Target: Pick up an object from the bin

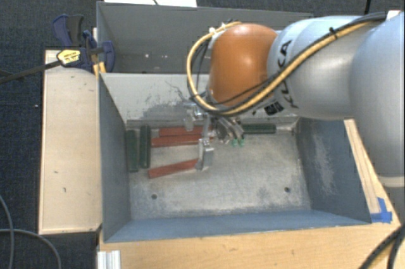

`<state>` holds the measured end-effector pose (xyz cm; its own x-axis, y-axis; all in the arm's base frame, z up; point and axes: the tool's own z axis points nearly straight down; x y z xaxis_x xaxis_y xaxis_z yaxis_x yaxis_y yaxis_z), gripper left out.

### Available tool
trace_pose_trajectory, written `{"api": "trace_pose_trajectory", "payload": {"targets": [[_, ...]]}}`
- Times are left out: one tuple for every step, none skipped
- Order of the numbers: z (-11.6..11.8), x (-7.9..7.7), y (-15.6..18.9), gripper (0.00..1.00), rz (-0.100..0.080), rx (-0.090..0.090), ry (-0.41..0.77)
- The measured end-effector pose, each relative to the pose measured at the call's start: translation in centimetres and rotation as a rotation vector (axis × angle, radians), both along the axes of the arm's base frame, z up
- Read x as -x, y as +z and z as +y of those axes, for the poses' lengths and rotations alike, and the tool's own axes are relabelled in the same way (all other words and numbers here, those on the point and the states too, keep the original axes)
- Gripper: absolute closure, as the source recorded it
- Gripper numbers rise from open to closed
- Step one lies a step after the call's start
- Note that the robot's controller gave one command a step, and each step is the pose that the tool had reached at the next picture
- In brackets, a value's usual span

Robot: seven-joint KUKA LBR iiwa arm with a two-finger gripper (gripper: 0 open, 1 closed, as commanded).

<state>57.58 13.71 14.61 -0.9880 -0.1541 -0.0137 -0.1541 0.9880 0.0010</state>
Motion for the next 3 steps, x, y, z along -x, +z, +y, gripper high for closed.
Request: {"api": "trace_pose_trajectory", "payload": {"targets": [[0.3, 1.4, -6.6, 0.00, 0.008, 0.003, 0.180], [0.1, -0.7, -7.5, 1.00, 0.011, 0.003, 0.159], [0.1, -0.7, -7.5, 1.00, 0.011, 0.003, 0.157]]}}
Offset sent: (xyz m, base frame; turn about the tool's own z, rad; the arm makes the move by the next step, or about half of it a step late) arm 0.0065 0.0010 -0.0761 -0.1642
